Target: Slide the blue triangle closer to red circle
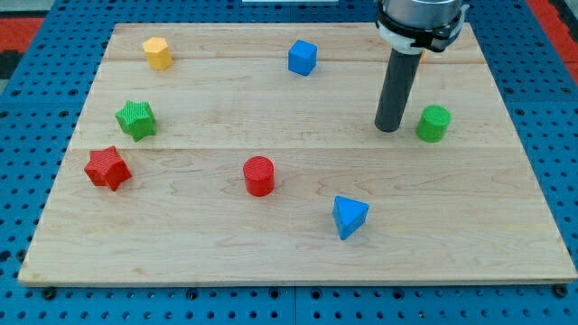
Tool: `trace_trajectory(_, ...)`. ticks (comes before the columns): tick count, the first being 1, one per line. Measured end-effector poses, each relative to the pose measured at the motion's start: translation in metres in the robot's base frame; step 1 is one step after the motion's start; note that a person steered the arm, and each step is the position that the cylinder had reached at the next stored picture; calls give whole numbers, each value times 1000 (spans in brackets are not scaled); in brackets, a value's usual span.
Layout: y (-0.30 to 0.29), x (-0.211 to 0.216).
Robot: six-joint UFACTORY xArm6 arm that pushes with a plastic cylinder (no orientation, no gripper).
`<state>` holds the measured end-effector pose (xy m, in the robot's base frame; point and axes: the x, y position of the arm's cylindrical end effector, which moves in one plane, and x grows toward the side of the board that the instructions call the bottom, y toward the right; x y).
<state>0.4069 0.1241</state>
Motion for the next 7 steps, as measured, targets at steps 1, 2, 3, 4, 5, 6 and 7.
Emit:
trace_trajectory(1, -26, 0)
trace_trajectory(2, -78, 1)
trace_trajectory(3, -53, 44)
trace_trajectory(4, 4, 85)
trace_trajectory(5, 11, 136)
trace_trajectory(6, -54, 152)
trace_trajectory(7, -169, 152)
